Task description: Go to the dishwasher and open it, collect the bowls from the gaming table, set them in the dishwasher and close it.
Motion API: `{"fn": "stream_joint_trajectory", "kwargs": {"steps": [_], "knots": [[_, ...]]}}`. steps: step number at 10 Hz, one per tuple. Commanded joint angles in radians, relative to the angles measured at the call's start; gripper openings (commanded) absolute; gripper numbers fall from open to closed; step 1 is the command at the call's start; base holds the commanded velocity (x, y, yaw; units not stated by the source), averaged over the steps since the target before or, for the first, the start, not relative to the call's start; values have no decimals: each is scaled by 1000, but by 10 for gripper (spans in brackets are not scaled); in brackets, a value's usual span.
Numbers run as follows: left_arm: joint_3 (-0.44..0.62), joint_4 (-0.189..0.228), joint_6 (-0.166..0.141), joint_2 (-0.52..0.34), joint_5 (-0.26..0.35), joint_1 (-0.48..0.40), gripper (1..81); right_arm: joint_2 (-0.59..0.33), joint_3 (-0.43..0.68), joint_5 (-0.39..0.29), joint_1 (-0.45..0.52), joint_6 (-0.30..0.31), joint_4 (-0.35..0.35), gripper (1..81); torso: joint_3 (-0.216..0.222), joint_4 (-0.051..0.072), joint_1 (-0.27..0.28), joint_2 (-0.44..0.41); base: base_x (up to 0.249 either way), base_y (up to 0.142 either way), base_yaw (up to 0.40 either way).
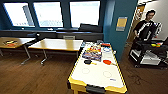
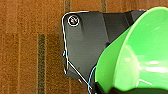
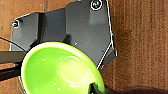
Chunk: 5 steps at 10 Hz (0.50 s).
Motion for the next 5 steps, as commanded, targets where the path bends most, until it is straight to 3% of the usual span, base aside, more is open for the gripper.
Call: {"fn": "stream_joint_trajectory", "kwargs": {"steps": [1, 5], "knots": [[-48, 8, 1, -21, 38, -29, 10, -13, -48, -54, 20, -4, -22, 10, 0, 0, 1, 0, -121, 0, 0], [-57, 11, 1, -2, 41, -29, 10, -12, -78, -63, 17, -4, -42, 10, 0, 0, 1, 0, -121, 0, 0]]}}
